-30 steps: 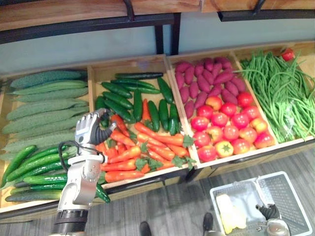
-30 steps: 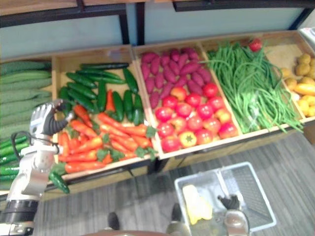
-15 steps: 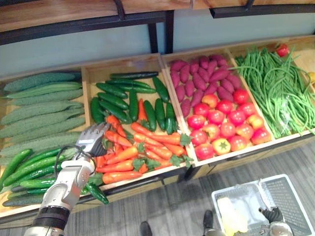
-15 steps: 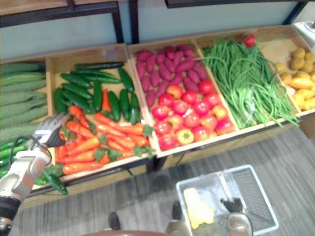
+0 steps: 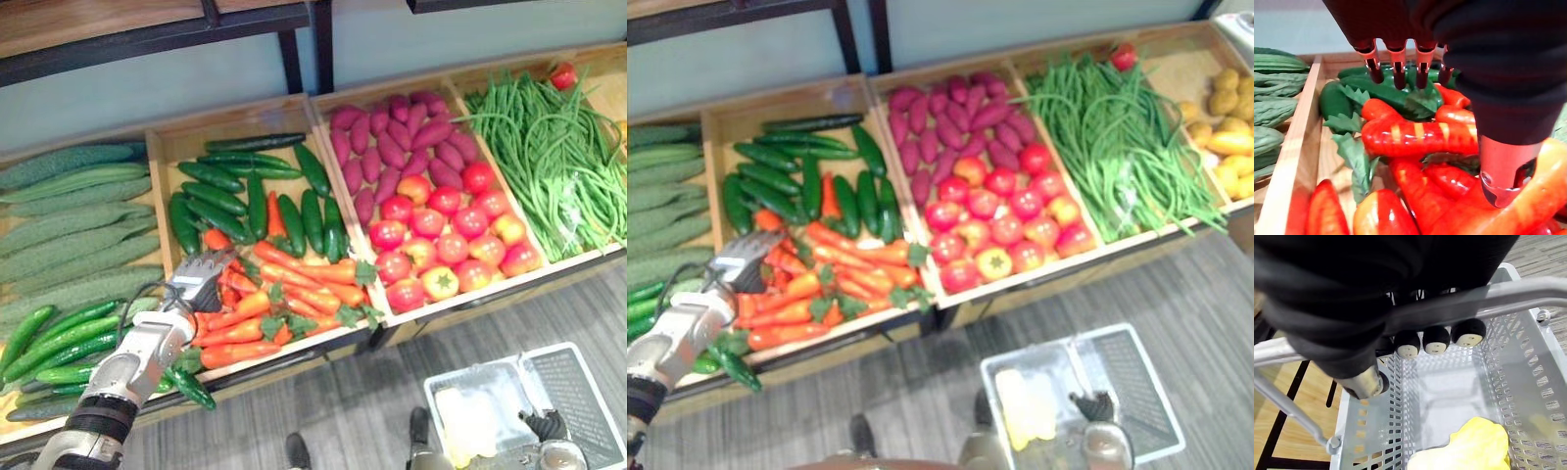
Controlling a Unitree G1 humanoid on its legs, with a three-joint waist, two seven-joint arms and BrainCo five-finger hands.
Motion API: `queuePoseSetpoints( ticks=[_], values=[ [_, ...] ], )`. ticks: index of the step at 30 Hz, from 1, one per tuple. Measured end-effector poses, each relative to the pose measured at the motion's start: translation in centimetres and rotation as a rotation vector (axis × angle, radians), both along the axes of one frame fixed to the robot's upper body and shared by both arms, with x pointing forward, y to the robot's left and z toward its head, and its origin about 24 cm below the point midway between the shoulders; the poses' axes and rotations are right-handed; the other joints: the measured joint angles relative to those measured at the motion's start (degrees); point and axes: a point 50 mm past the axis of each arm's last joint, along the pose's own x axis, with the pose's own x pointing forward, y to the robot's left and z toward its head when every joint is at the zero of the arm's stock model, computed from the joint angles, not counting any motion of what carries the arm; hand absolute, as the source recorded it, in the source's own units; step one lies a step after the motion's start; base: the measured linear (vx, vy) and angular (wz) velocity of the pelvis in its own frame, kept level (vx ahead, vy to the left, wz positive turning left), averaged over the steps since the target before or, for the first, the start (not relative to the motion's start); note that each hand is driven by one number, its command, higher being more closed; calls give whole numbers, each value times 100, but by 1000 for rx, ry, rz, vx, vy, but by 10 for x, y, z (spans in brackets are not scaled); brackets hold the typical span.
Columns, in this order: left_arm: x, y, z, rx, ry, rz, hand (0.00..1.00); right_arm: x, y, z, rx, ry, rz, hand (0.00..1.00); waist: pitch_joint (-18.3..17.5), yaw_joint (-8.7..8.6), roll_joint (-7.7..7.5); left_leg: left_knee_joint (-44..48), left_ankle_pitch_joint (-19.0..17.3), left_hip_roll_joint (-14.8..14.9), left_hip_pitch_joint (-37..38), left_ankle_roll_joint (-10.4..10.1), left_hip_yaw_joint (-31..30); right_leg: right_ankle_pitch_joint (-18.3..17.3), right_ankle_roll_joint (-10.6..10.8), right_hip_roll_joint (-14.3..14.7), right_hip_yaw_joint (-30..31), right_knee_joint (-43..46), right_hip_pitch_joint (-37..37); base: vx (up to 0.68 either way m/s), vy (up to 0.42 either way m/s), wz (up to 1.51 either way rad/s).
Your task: Pick vegetable in the basket
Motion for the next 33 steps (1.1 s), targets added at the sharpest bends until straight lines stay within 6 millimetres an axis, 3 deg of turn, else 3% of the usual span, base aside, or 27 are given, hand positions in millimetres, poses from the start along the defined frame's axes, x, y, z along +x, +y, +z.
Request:
queuePoseSetpoints(
  ticks=[9,18,19,25,33],
  values=[
    [15,12,26,53,-65,26,0,11,-1,7,-13,-46,13,100,324,37,-6,202,-77,30,-196,4,103,80,-13,1,127,0,-195,-26,-4,-6],
    [30,9,56,120,-158,15,0,22,0,15,-28,-99,28,100,637,161,-133,641,-222,279,-623,-66,93,91,-5,142,226,139,-481,-22,-15,-1],
    [32,8,60,120,-173,17,100,24,0,18,-32,-114,32,100,699,185,-145,728,-241,319,-704,-60,93,118,-39,165,234,144,-533,-43,-30,-1],
    [41,2,77,122,-226,5,100,34,3,27,-38,-180,45,100,815,224,-188,1175,-431,546,-970,-94,80,131,-54,283,237,208,-624,-45,-25,-5],
    [45,-8,74,118,-213,-26,100,36,4,32,-35,-221,40,100,848,317,-202,1446,-523,717,-1127,-138,82,153,-84,393,239,215,-693,-29,-16,-3]
  ],
)
